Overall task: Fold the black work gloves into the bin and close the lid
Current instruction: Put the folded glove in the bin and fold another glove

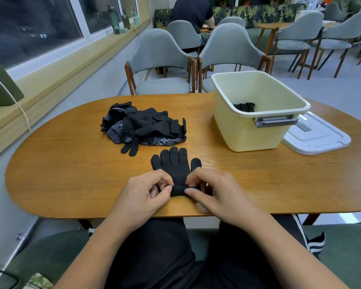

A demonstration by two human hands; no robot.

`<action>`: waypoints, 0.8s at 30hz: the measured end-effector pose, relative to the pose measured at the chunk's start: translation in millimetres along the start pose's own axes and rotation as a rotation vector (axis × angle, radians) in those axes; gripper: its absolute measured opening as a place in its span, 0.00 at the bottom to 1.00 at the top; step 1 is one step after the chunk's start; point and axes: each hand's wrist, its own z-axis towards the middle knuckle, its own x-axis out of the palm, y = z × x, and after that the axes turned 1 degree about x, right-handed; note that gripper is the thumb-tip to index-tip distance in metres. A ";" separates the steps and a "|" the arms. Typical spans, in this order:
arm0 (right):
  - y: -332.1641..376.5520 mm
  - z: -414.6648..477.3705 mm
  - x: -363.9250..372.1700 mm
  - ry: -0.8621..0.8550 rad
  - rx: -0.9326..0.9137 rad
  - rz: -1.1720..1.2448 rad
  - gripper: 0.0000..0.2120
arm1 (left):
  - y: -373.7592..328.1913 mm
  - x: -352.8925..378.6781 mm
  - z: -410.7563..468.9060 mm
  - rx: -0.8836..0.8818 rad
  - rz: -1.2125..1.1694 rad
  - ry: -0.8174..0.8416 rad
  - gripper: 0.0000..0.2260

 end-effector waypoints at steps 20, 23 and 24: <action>-5.9 0.7 8.6 -0.086 -0.068 -0.204 0.07 | 3.5 1.5 -5.9 0.126 0.046 -0.077 0.12; -4.0 -1.1 8.5 -0.062 -0.073 -0.229 0.08 | 2.7 2.5 -7.5 0.149 0.062 -0.057 0.11; -2.3 -1.2 8.1 -0.060 -0.067 -0.226 0.08 | 2.9 2.4 -7.5 0.146 0.068 -0.040 0.11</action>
